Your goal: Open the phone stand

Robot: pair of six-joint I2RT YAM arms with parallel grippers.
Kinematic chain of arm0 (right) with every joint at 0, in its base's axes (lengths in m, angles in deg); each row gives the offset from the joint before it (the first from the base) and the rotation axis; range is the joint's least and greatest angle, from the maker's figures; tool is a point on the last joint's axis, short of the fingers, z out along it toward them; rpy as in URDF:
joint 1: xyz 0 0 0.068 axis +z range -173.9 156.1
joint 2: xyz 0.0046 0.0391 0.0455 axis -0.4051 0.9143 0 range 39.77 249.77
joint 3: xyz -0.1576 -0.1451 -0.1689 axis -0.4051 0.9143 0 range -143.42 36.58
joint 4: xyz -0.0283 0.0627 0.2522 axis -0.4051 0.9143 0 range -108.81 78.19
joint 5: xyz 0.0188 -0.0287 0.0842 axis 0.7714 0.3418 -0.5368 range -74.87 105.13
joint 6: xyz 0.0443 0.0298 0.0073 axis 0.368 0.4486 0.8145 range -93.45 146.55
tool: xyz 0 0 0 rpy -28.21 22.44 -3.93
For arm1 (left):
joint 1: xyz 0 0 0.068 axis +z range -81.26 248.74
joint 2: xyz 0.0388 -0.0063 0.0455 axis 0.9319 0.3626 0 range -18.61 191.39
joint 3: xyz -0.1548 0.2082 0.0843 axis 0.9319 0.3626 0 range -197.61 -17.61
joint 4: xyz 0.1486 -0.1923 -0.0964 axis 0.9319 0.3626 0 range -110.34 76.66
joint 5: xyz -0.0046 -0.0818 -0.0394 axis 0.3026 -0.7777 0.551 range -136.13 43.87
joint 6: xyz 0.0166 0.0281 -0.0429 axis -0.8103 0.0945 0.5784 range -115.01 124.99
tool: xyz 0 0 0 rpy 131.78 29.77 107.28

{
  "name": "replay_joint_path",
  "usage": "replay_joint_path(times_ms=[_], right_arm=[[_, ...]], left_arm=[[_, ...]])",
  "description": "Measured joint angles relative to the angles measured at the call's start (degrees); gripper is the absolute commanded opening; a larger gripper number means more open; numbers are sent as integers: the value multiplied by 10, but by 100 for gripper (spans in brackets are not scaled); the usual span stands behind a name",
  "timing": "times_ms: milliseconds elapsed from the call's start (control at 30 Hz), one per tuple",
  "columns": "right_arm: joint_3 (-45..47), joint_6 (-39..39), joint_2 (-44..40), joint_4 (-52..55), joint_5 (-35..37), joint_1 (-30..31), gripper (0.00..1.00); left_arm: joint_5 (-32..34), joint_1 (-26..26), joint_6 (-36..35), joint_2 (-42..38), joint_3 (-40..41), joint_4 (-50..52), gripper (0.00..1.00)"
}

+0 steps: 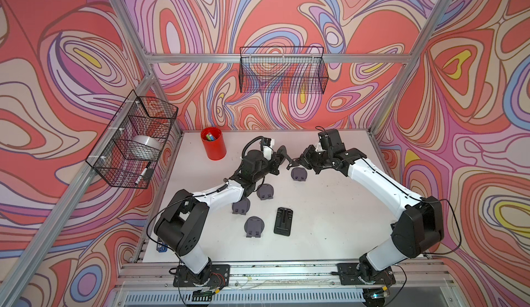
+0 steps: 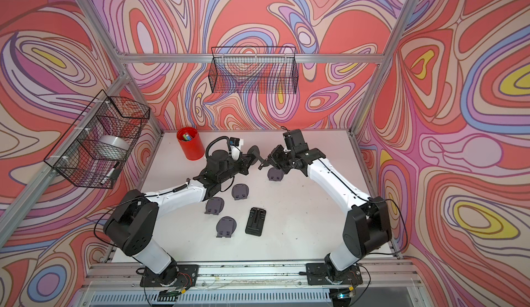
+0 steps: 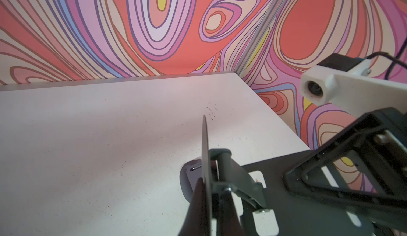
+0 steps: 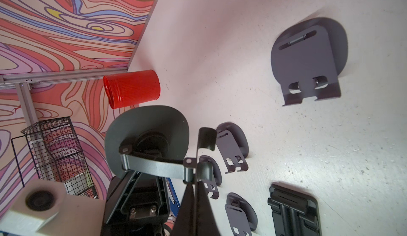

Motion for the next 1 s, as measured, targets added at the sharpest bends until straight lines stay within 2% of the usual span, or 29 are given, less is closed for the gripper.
replay_joint_path(times_ms=[400, 567, 667, 1000], right_arm=[[-14, -7, 0, 47, 10, -7, 0], [-20, -15, -3, 74, 22, -12, 0], [-21, -21, -10, 77, 21, -13, 0], [-31, -24, -29, 100, 32, -17, 0]], left_arm=[[-17, -12, -18, 23, -23, 10, 1], [-37, -16, -18, 34, -33, 16, 19], [-50, -21, -20, 38, -35, 27, 26], [-59, -37, -22, 40, -34, 52, 40]])
